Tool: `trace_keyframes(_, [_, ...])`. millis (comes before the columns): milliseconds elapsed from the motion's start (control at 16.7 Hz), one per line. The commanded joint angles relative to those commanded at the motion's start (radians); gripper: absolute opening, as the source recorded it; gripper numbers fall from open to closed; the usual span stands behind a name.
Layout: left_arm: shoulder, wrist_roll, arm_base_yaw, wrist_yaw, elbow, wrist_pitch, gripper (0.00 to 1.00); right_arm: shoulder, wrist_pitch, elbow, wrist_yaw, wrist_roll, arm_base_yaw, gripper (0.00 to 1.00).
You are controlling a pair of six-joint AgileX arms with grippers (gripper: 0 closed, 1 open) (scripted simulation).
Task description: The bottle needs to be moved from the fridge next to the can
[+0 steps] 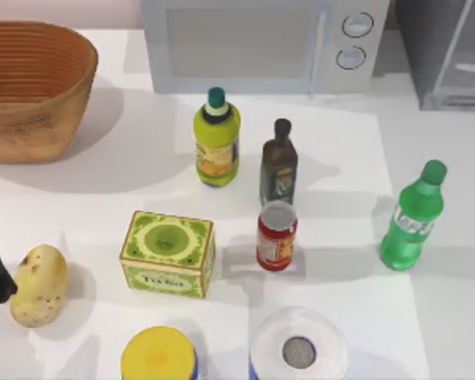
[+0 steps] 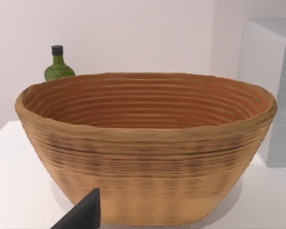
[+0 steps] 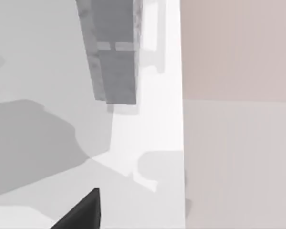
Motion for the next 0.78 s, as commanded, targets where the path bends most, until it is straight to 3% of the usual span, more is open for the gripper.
trace_keyframes(360, [0.000,0.000,0.000,0.000,0.000,0.000,1.00,0.003,0.097,-0.005,0.010,0.106,0.074,1.00])
trace_keyframes(540, [0.000,0.000,0.000,0.000,0.000,0.000,1.00,0.008,0.255,-0.009,0.034,0.294,0.190,1.00])
trace_keyframes(780, [0.000,0.000,0.000,0.000,0.000,0.000,1.00,0.013,0.531,-0.017,0.081,0.648,0.394,1.00])
